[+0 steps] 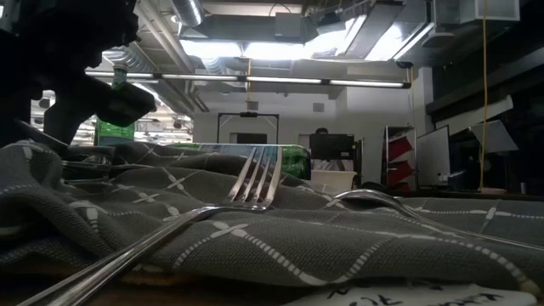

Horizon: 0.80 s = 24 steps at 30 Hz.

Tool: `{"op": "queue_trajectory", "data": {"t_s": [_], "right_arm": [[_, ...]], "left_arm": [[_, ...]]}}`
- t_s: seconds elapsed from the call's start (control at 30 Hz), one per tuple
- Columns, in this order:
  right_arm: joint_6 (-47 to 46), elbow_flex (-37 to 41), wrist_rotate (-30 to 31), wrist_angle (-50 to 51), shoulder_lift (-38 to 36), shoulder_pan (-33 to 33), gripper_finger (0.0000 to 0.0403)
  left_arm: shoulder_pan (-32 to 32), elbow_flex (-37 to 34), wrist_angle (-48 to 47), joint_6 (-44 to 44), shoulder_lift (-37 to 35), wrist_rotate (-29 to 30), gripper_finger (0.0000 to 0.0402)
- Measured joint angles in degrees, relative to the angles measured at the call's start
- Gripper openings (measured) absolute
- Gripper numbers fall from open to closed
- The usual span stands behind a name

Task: Sort silverware
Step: Put the silver fork into the silverware tray

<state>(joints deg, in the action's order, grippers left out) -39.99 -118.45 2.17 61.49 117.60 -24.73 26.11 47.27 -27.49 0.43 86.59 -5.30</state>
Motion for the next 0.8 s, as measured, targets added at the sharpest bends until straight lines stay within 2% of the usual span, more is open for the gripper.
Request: {"op": "queue_trajectory", "data": {"t_s": [0.3,0.47,0.8], "right_arm": [[0.0,0.0,0.0,0.0,0.0,0.0,0.0097],[0.0,0.0,0.0,0.0,0.0,0.0,0.0097],[0.0,0.0,0.0,0.0,0.0,0.0,0.0097]], "left_arm": [[-1.2,0.0,0.0,-0.3,0.0,-0.2,0.0007],[-1.9,0.4,-0.7,-0.8,0.0,-1.4,0.0005],[-1.9,5.2,-6.8,-7.0,0.0,-12.6,0.0003]]}}
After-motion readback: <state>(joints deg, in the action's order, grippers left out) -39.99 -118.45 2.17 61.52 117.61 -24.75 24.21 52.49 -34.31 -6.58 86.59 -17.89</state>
